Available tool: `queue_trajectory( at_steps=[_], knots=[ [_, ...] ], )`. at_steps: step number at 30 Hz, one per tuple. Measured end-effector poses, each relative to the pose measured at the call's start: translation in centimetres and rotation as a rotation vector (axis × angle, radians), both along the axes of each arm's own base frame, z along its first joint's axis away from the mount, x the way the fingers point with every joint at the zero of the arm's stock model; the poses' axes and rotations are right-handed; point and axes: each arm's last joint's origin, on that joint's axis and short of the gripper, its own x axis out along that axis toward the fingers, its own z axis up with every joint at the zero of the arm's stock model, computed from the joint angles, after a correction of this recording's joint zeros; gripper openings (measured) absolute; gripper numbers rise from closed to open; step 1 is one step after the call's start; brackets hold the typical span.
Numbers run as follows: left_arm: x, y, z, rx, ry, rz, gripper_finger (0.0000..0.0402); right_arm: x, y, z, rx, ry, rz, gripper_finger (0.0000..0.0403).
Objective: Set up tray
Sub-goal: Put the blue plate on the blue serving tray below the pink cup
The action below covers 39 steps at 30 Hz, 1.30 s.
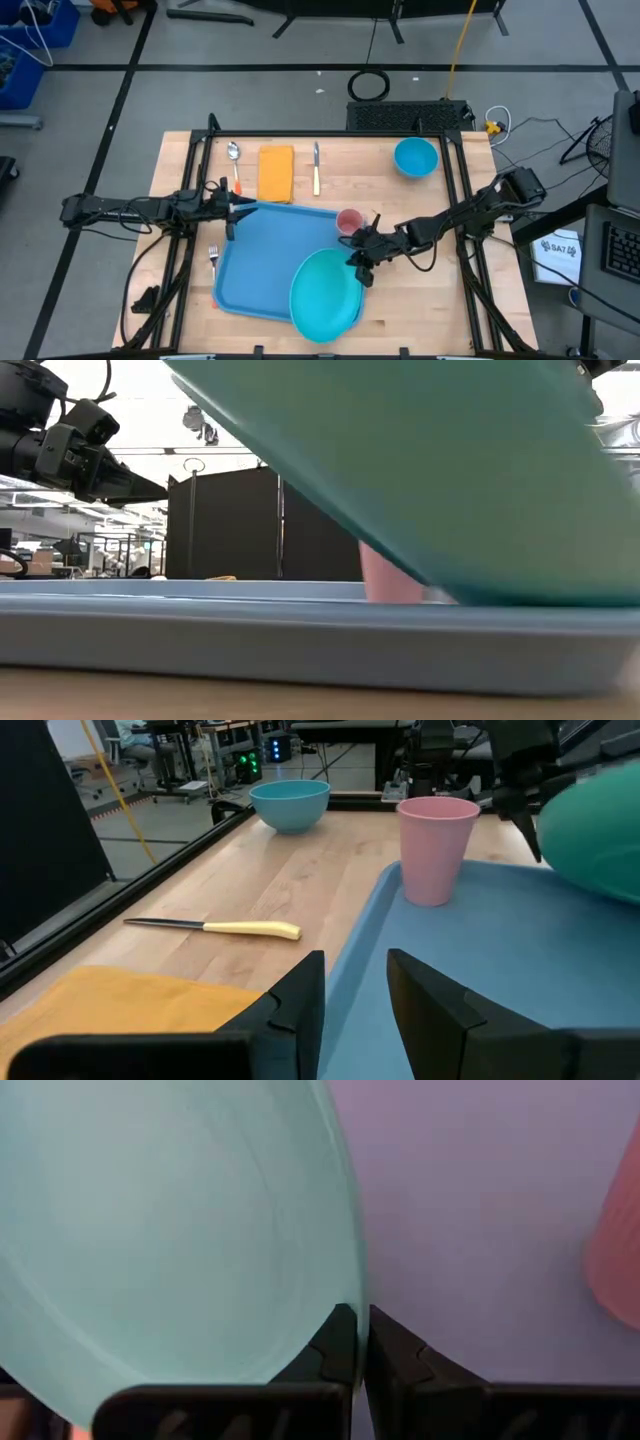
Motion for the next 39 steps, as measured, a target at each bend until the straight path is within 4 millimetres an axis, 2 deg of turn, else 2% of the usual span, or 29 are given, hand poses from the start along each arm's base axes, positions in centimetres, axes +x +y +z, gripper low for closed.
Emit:
queue_trajectory(
  at_steps=[7, 18, 30, 39],
  knots=[
    [0.0, 0.0, 0.0, -0.005, -0.001, 0.001, 0.0118, -1.1, -0.2, -0.3, -0.032, 0.110, -0.014, 0.0000],
    [0.0, 0.0, 0.0, -0.005, -0.001, 0.001, 0.0118, -1.3, -0.2, -0.2, 0.021, 0.133, -0.022, 0.0001],
    [0.0, 0.0, 0.0, -0.004, -0.002, 0.000, 0.0118, -1.3, -0.2, -0.3, 0.041, 0.136, -0.048, 0.0092],
    [0.0, 0.0, 0.0, -0.005, -0.002, -0.002, 0.0118, -1.3, -0.1, -0.2, 0.069, 0.132, -0.075, 0.0126]
  ],
)
